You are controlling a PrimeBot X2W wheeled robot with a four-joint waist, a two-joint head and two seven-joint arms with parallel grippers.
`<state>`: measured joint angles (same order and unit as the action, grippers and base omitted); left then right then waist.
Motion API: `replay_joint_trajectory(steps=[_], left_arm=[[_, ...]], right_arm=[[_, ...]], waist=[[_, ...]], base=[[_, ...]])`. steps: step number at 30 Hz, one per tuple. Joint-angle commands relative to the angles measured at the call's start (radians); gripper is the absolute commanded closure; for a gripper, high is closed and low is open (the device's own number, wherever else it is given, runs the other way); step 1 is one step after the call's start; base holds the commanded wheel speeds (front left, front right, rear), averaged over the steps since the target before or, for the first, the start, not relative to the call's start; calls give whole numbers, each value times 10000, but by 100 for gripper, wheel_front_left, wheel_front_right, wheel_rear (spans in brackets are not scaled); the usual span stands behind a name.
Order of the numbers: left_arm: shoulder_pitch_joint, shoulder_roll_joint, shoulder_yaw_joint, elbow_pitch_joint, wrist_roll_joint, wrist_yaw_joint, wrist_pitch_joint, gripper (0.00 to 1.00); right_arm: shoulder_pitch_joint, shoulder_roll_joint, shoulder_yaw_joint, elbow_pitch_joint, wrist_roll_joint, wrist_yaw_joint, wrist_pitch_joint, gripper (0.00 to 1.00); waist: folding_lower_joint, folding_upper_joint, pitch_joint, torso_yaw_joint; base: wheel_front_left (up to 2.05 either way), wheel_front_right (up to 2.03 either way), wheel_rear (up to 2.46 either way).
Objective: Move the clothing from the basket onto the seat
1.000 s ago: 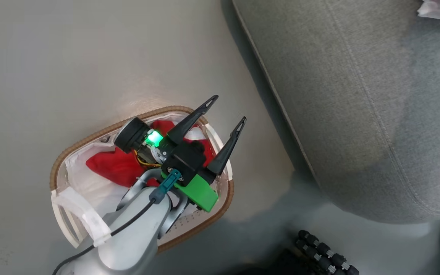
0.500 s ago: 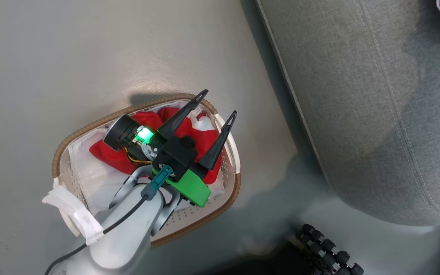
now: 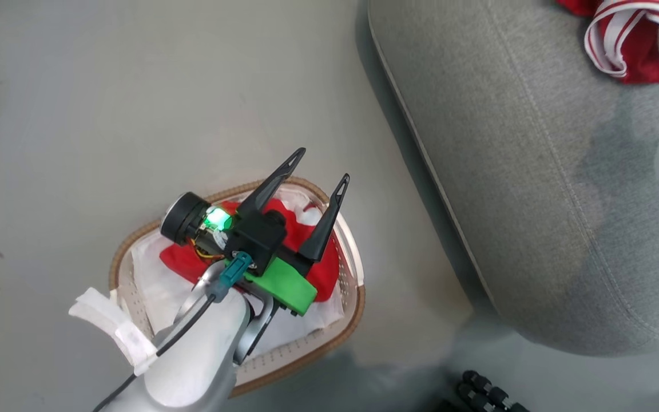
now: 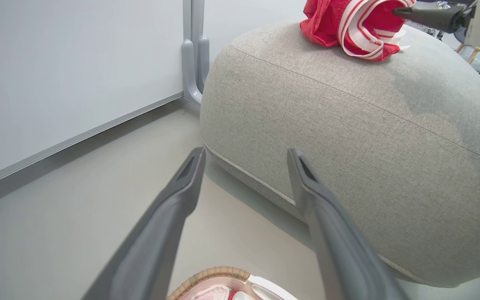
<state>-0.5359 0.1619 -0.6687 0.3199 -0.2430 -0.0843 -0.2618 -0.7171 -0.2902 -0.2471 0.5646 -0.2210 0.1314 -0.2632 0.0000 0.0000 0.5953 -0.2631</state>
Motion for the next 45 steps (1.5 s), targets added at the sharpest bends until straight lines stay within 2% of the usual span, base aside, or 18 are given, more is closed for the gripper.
replay_joint_trajectory(steps=[1, 9, 19, 23, 24, 29, 35, 45], left_arm=[[247, -86, 145, -67, -59, 39, -33, 0], [1343, -331, 1084, -184, -238, 54, -37, 0], [2846, -653, 2967, -546, -397, 59, -28, 0], [3382, -731, 3688, -622, -323, 68, -27, 0], [3948, -849, 4472, -685, -272, 286, -27, 0], [4640, -973, 5370, -766, -335, 409, -27, 0], [5215, -1054, 5922, -770, -298, 336, -28, 0], [5592, -1110, 5897, -415, -521, 244, -28, 0]], right_arm=[[288, -56, 98, -30, 136, -14, -25, 0], [1071, 70, 582, -246, 396, -14, -25, 0], [1580, 659, 1502, -957, 965, -14, -25, 0], [1830, 1086, 1832, -1220, 1254, -14, -25, 0], [2243, 1637, 2056, -1446, 1511, -14, -25, 0], [2941, 2169, 2306, -1748, 1683, -14, -25, 0], [3896, 2370, 2583, -2062, 2077, -14, -25, 0], [5220, 2381, 2705, -2353, 2935, -12, -25, 0]], waist=[[0, 0, -902, 209], [0, 0, -2574, 525], [0, 0, -4186, 1035], [0, 0, -4602, 1249], [0, 0, -4946, 1431], [0, 0, -5225, 1693], [0, 0, -5443, 2025], [0, 0, -5747, 2446]], base=[[0, 0, 0], [0, 0, 0], [0, 0, 0], [0, 0, 0], [0, 0, 0], [0, 0, 0], [0, 0, 0], [0, 0, 0]])
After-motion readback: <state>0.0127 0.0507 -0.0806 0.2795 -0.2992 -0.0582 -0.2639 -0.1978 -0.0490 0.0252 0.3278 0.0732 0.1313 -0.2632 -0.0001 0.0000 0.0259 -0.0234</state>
